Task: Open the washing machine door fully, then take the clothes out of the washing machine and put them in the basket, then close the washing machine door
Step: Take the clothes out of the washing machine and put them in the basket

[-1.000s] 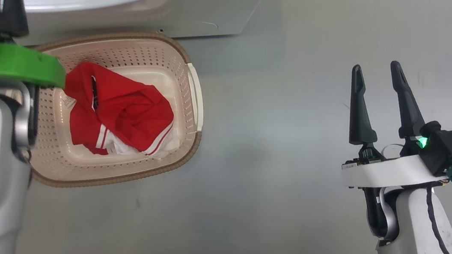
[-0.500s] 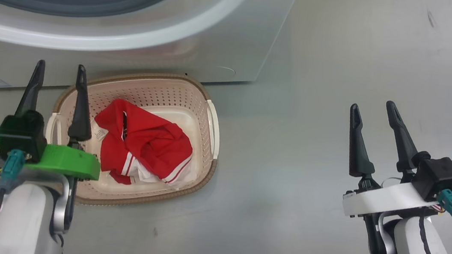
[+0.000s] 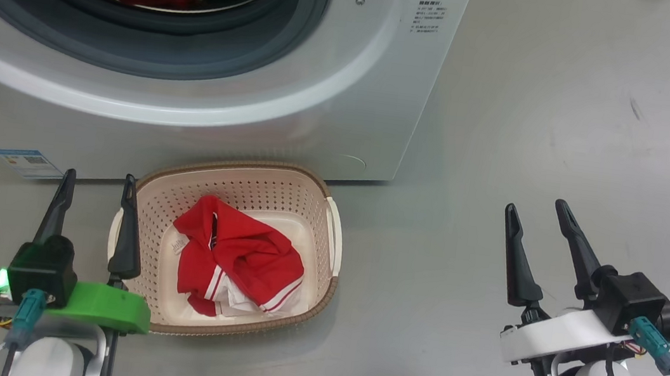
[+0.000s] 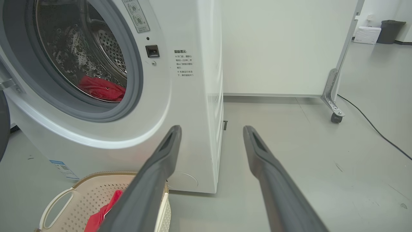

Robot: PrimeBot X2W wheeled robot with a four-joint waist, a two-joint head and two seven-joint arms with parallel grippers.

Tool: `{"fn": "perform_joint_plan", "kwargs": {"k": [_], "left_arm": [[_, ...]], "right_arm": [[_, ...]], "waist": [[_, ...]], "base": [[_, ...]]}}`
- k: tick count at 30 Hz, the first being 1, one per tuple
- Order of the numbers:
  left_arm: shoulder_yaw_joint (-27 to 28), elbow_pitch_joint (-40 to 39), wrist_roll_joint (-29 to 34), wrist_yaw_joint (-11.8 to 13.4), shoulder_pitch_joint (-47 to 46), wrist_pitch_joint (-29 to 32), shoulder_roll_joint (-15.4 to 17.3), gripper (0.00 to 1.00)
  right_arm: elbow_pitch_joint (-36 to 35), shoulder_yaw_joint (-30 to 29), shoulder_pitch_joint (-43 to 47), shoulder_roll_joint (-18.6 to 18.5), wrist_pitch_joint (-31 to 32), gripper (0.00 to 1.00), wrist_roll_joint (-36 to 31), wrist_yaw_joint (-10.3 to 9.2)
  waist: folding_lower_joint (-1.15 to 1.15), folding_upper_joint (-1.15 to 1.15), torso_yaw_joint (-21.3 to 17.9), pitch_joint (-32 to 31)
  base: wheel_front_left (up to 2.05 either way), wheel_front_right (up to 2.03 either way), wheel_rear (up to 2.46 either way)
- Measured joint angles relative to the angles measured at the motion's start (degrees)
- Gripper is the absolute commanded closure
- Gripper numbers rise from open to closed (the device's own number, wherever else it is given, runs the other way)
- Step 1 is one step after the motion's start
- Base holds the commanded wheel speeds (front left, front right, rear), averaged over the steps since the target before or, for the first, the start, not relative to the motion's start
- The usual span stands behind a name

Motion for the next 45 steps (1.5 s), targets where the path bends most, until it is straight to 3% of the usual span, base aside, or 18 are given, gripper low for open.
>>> {"fn": "perform_joint_plan", "kwargs": {"k": [29,45], "left_arm": [[-0.68,-1.81,-1.16,0.01,9.33,-0.74,-0.23,0.00],[-1.37,-3.16,-1.26,0.04,10.12,-0.75,-0.31,0.00]], "right_arm": [[-0.20,0.67,6.77,0.36,0.00,0.00,-0.23,-1.13],[-1.03,0.88,7.76,0.44,0.00,0.00,-0.29,-1.62]], "waist": [[0.00,0.00,0.84,-8.69],[0.00,0.00,1.34,-8.89]], "base": [[0.00,0.00,0.00],[0.00,0.00,0.00]]}}
